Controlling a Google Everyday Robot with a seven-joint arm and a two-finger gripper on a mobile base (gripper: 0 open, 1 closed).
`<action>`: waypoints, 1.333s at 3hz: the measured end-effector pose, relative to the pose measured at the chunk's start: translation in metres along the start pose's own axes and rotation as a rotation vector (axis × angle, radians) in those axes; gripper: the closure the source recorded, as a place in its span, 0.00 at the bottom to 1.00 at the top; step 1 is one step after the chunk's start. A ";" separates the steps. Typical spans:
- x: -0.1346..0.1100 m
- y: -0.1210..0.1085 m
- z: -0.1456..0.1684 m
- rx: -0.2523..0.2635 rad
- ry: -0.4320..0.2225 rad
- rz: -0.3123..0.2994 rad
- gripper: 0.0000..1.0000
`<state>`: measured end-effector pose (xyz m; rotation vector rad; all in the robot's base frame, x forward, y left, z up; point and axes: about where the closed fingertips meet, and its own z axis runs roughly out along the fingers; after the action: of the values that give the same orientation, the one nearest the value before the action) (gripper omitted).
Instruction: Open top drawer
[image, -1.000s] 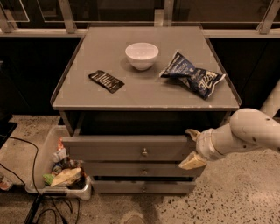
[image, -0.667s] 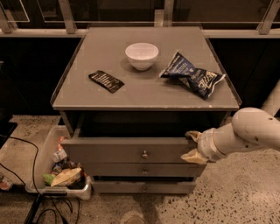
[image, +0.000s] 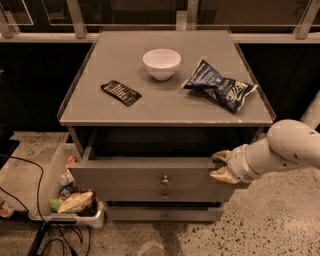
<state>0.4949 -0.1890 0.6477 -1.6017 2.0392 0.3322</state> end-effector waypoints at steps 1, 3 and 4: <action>-0.002 -0.001 -0.003 0.000 0.000 0.000 1.00; 0.000 0.004 -0.008 -0.002 -0.004 0.001 0.69; 0.000 0.005 -0.009 -0.005 -0.008 -0.001 0.45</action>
Offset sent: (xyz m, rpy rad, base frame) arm -0.2654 -0.0697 0.1177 0.0905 0.0022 -0.0379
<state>0.4880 -0.1926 0.6544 -1.6019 2.0329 0.3431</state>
